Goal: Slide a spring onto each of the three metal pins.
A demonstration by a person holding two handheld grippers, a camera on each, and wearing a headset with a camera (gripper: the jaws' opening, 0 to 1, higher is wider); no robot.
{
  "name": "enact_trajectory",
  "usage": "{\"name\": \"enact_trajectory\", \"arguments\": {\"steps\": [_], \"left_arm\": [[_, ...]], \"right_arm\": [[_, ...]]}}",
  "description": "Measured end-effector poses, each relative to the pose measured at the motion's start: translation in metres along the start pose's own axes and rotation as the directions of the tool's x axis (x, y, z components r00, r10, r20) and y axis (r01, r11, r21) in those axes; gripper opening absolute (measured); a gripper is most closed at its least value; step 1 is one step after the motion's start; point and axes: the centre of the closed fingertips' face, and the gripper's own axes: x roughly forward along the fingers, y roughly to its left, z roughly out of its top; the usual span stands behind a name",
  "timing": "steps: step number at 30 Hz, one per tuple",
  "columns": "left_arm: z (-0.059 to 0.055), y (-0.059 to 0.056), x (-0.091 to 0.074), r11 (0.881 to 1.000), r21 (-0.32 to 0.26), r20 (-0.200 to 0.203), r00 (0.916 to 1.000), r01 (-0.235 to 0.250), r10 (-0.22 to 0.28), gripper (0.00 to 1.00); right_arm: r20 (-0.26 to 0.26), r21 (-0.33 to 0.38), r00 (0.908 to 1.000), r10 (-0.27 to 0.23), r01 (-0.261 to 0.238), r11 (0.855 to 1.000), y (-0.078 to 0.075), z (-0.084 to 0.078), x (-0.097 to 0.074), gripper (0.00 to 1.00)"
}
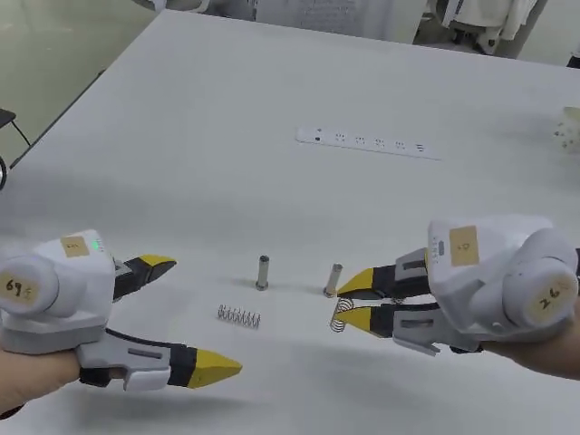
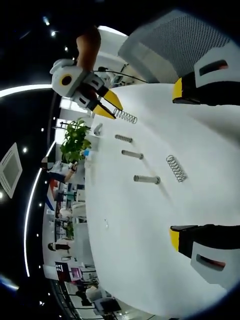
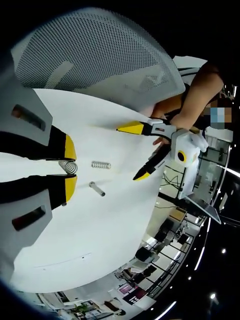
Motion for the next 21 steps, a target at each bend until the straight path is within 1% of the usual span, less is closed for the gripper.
{"name": "enact_trajectory", "arguments": {"steps": [4, 8, 11, 21], "left_arm": [[0.001, 0.0, -0.001, 1.0, -0.002, 0.008, 1.0, -0.003, 0.003, 0.98], [0.002, 0.001, -0.002, 1.0, -0.012, 0.025, 0.9997, -0.003, 0.004, 0.98], [0.0, 0.002, -0.002, 1.0, -0.018, 0.017, 0.9998, -0.009, 0.009, 0.98], [-0.003, 0.001, -0.003, 1.0, -0.027, 0.014, 0.9999, -0.006, 0.007, 0.98]], "right_arm": [[-0.007, 0.002, 1.0, -0.007, 0.007, 1.0, -0.002, -0.003, 0.0, 0.07], [-0.009, 0.008, 0.9998, -0.02, 0.02, 1.0, -0.005, -0.005, -0.001, 0.07], [-0.014, 0.006, 0.9996, -0.026, 0.026, 1.0, -0.007, -0.006, -0.001, 0.07], [-0.018, 0.004, 0.9992, -0.036, 0.037, 0.999, -0.017, -0.004, 0.001, 0.07]]}}
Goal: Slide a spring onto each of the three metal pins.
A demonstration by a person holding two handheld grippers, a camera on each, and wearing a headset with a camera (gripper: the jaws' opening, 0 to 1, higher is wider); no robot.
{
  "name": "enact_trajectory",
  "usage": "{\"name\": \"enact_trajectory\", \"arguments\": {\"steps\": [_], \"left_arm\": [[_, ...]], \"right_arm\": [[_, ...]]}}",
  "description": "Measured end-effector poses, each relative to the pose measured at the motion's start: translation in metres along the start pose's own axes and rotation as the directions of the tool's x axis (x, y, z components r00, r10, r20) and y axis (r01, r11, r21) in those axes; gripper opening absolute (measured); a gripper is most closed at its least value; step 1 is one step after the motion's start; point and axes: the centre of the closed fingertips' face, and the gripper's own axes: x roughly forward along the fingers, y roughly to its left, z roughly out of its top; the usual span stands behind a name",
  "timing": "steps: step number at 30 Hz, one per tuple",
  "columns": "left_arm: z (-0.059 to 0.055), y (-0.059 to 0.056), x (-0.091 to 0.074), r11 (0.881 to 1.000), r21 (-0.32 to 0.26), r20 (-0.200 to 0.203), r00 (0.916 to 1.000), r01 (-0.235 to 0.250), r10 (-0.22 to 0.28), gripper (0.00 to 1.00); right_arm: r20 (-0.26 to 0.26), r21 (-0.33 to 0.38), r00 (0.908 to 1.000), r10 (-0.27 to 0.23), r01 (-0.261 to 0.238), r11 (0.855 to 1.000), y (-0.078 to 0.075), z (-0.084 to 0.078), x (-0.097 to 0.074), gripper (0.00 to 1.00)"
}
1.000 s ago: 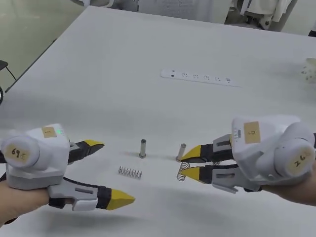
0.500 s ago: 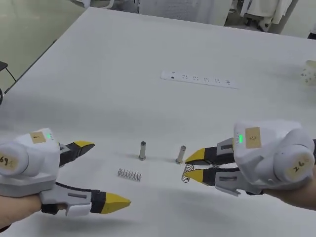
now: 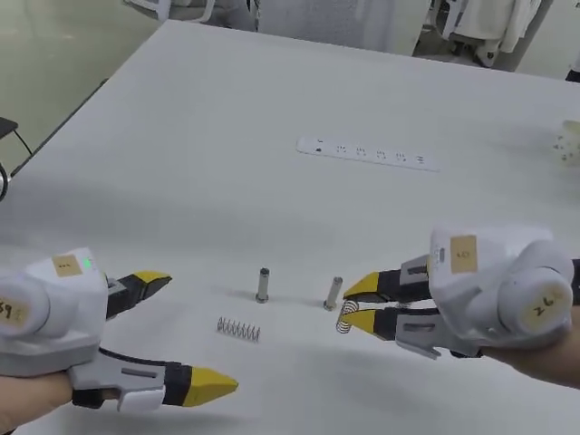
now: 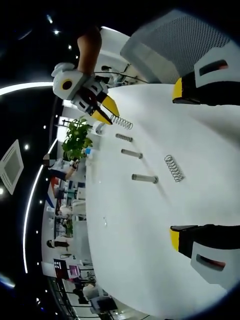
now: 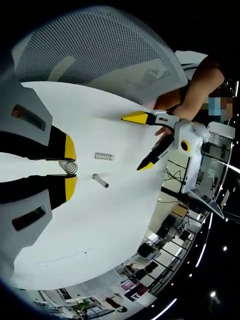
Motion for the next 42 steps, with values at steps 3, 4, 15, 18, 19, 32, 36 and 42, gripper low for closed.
{"name": "enact_trajectory", "arguments": {"steps": [3, 4, 15, 18, 19, 32, 36, 42], "left_arm": [[-0.001, 0.0, -0.001, 1.0, 0.001, -0.002, 1.0, -0.001, 0.001, 0.98], [-0.001, 0.0, -0.001, 1.0, -0.001, -0.001, 1.0, -0.001, 0.001, 0.98], [-0.001, 0.001, -0.002, 1.0, -0.005, 0.004, 1.0, -0.007, 0.007, 0.98], [-0.001, 0.001, -0.002, 1.0, -0.006, 0.002, 1.0, -0.006, 0.006, 0.98], [-0.001, 0.001, -0.002, 1.0, -0.009, 0.001, 1.0, -0.005, 0.005, 0.98], [-0.001, 0.0, -0.004, 1.0, -0.016, 0.013, 0.9999, -0.005, 0.006, 0.98], [-0.002, 0.0, -0.004, 1.0, -0.017, 0.008, 0.9999, -0.009, 0.009, 0.98], [-0.004, 0.001, -0.006, 1.0, -0.025, 0.008, 0.9999, -0.012, 0.012, 0.98]], "right_arm": [[0.002, 0.006, 0.9999, -0.01, 0.01, 1.0, -0.007, 0.0, 0.001, 0.07], [0.001, 0.008, 0.9999, -0.012, 0.012, 1.0, -0.009, -0.001, 0.002, 0.07], [0.006, 0.01, 0.9986, -0.052, 0.052, 0.999, -0.028, 0.002, 0.004, 0.07], [0.006, 0.013, 0.9974, -0.071, 0.071, 0.997, -0.036, 0.002, 0.005, 0.07], [0.005, 0.013, 0.9972, -0.075, 0.075, 0.997, -0.038, 0.002, 0.005, 0.07], [-0.002, 0.058, 0.9931, -0.117, 0.117, 0.991, -0.06, -0.005, 0.009, 0.07], [-0.009, 0.067, 0.9929, -0.119, 0.119, 0.991, -0.063, -0.008, 0.012, 0.07], [-0.007, 0.099, 0.9923, -0.124, 0.124, 0.987, -0.066, -0.011, 0.015, 0.07]]}}
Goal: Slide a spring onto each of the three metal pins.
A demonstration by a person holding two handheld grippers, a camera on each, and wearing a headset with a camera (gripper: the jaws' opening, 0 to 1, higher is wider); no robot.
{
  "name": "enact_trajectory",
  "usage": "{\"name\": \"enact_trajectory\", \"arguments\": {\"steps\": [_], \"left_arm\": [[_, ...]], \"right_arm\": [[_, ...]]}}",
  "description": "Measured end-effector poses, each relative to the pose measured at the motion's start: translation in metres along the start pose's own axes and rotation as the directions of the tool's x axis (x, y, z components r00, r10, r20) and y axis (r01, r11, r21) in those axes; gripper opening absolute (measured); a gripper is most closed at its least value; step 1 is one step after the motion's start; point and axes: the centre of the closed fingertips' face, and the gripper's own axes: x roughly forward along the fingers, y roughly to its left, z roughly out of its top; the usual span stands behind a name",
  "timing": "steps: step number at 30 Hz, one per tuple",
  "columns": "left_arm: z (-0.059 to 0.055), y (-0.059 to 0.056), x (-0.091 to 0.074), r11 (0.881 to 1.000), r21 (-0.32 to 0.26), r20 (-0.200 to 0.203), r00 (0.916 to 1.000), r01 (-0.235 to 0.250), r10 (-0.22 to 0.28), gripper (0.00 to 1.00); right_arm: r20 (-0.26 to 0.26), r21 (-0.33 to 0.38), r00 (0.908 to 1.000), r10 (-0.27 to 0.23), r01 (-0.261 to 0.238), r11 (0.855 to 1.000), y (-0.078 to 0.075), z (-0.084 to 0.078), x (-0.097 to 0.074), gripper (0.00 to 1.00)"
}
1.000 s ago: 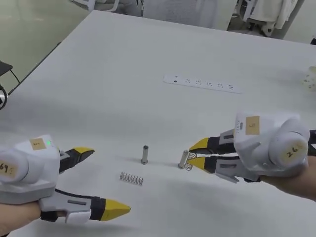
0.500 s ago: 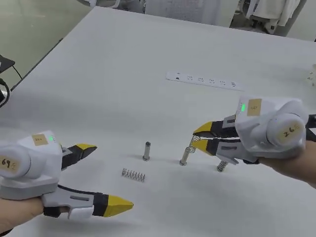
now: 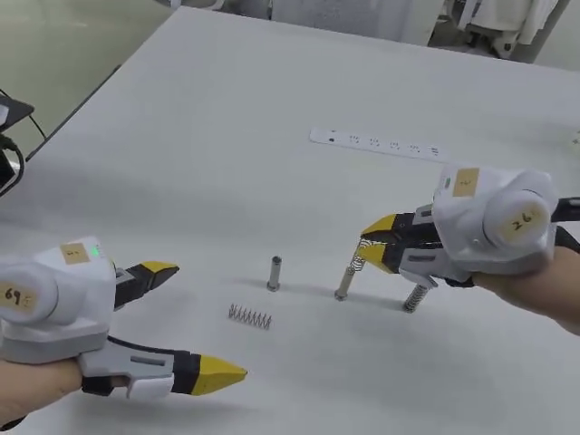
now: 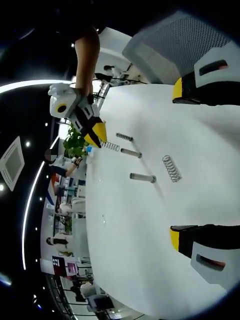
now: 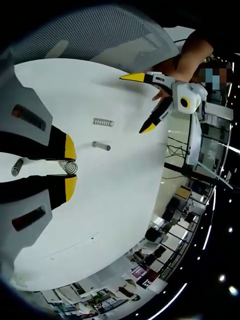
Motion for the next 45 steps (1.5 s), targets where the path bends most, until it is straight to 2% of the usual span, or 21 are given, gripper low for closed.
{"name": "enact_trajectory", "arguments": {"steps": [25, 45], "left_arm": [[-0.003, 0.0, -0.003, 1.0, -0.011, -0.006, 1.0, -0.004, 0.004, 0.98], [-0.002, 0.0, -0.003, 1.0, -0.012, -0.006, 1.0, -0.001, 0.001, 0.98]], "right_arm": [[0.01, 0.054, 0.9999, 0.008, -0.009, 0.998, 0.001, -0.003, 0.008, 0.07], [-0.013, 0.051, 0.9997, 0.021, -0.02, 0.998, 0.003, -0.01, 0.011, 0.08]]}}
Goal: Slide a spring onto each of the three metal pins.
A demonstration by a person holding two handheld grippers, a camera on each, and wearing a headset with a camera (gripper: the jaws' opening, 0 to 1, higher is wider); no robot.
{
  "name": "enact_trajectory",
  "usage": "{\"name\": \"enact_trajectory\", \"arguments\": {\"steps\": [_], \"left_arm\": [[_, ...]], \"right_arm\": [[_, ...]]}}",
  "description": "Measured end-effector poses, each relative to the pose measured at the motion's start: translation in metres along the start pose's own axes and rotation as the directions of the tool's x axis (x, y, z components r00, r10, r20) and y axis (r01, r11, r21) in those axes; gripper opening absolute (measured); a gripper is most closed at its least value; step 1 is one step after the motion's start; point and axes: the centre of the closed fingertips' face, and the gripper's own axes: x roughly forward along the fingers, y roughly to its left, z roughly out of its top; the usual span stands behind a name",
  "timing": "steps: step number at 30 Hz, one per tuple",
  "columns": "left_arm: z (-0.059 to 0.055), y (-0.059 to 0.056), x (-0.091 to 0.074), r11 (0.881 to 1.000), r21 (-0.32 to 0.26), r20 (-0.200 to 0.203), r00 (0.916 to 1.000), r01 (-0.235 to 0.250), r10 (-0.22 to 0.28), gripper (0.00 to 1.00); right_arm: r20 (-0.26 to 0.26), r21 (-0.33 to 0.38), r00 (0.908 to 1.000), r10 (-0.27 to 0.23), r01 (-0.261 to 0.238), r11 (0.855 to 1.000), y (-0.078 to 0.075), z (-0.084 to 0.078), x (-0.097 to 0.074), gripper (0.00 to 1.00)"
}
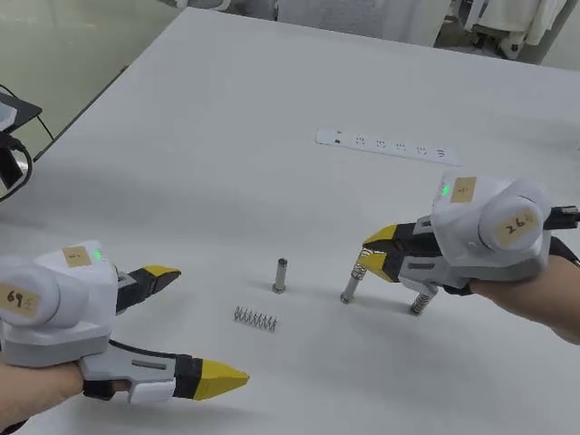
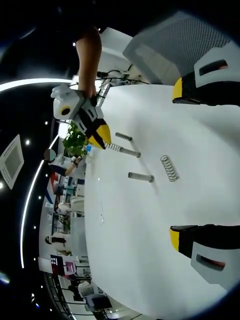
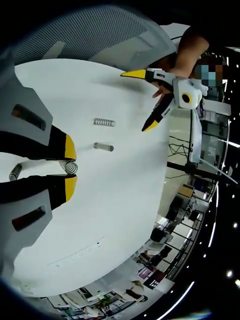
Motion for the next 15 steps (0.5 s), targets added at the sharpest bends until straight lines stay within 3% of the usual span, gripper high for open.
{"name": "enact_trajectory", "arguments": {"steps": [15], "left_arm": [[0.0, 0.002, 0.0, 1.0, 0.001, -0.005, 1.0, -0.001, 0.001, 0.98]], "right_arm": [[-0.056, -0.01, 0.998, 0.031, -0.032, 0.999, 0.007, -0.019, 0.02, 0.08]]}}
